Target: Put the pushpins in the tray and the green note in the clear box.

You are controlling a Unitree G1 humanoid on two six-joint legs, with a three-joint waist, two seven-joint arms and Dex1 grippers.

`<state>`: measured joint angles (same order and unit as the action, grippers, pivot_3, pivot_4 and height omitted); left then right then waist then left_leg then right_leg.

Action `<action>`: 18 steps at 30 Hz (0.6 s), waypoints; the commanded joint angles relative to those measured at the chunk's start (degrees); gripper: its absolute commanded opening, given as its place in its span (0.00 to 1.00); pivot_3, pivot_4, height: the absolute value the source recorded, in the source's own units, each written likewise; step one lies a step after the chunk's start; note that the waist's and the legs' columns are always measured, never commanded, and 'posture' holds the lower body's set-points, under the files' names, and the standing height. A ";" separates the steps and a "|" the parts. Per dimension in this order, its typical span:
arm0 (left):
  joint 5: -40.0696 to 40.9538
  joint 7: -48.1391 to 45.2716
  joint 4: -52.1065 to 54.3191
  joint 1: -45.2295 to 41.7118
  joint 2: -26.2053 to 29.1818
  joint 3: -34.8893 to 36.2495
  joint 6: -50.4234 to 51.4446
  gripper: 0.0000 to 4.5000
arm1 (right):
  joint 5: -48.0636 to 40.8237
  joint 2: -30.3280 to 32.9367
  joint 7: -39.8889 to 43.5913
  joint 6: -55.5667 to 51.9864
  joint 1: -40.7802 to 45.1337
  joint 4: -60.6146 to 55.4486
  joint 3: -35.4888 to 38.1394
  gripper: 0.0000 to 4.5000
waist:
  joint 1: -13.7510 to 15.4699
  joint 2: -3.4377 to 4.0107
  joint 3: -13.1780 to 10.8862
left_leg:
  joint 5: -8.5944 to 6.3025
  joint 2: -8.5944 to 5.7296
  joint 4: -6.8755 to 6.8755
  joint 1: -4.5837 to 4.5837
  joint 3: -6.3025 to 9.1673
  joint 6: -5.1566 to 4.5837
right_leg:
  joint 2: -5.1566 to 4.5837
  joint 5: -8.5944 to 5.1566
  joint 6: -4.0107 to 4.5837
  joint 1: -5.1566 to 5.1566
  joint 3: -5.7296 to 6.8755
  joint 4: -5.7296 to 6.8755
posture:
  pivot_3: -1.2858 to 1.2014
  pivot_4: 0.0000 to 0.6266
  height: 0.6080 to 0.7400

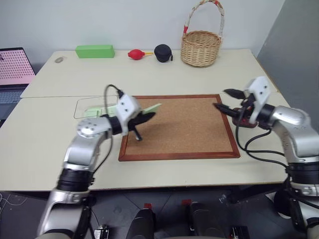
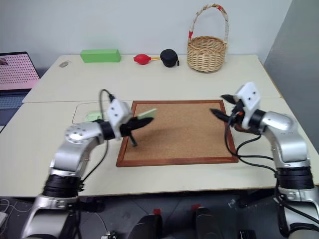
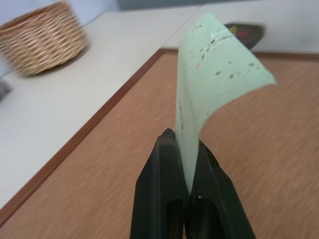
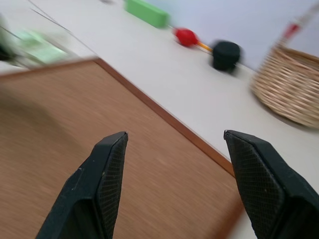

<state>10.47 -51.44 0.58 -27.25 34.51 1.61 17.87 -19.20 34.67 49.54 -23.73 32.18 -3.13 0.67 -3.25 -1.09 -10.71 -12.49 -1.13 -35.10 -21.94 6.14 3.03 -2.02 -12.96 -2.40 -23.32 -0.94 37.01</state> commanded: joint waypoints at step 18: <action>-11.91 9.41 -29.27 -11.65 13.28 1.50 -7.66 0.00 | 1.45 -18.60 -2.05 -2.44 8.34 -2.23 -14.32 0.73 | 1.39 -0.02 -0.04 | 0.00 -0.09 0.01 -0.20 0.08 0.01 | -0.06 0.00 0.02 -0.19 0.08 0.00 | 0.52 0.24 1.00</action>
<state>-0.11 -42.15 -26.04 -36.52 47.69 3.96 12.22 -17.88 16.57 48.32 -26.73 39.10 -3.24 -13.79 -1.87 -1.11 -10.75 -12.49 -1.21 -35.09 -22.14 6.21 3.04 -2.08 -12.96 -2.39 -23.52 -0.86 37.02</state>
